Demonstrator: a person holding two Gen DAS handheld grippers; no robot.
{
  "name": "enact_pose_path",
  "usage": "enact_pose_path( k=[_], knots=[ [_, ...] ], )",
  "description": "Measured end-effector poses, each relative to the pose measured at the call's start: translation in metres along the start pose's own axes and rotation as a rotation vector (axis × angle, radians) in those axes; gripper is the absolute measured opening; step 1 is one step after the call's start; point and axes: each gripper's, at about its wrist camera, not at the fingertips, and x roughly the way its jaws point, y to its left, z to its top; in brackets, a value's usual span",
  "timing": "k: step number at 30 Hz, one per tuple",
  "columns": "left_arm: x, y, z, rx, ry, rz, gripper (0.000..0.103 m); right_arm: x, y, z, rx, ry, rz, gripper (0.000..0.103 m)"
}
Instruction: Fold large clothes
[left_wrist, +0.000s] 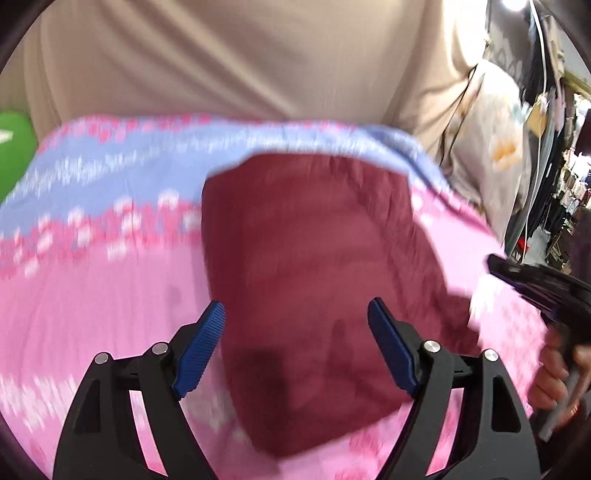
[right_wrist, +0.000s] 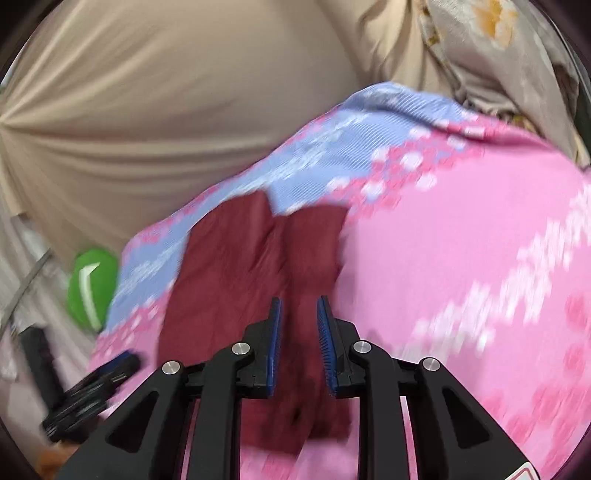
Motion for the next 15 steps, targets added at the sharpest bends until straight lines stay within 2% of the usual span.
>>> enact_pose_path(
  k=[3, 5, 8, 10, 13, 15],
  knots=[
    [0.005, -0.01, 0.034, 0.017, -0.039, -0.023, 0.078, 0.044, -0.013, 0.035, 0.054, 0.063, 0.007, 0.021],
    [0.017, -0.019, 0.052, 0.025, -0.049, -0.039, 0.078, 0.073, -0.021, 0.047, 0.084, 0.106, 0.026, 0.017],
    [0.046, -0.026, 0.065, 0.023, -0.024, -0.036, 0.078, 0.117, -0.023, 0.058, 0.088, 0.177, 0.007, 0.011],
    [0.075, -0.028, 0.068, 0.016, 0.024, -0.025, 0.078, 0.144, -0.016, 0.057, 0.078, 0.241, 0.045, 0.005],
    [0.105, -0.026, 0.06, -0.006, 0.083, -0.022, 0.077, 0.151, 0.018, 0.053, -0.043, 0.239, 0.154, 0.004],
    [0.113, -0.028, 0.055, 0.01, 0.077, 0.007, 0.077, 0.15, 0.04, 0.049, -0.136, 0.227, 0.219, 0.004]
  ],
)
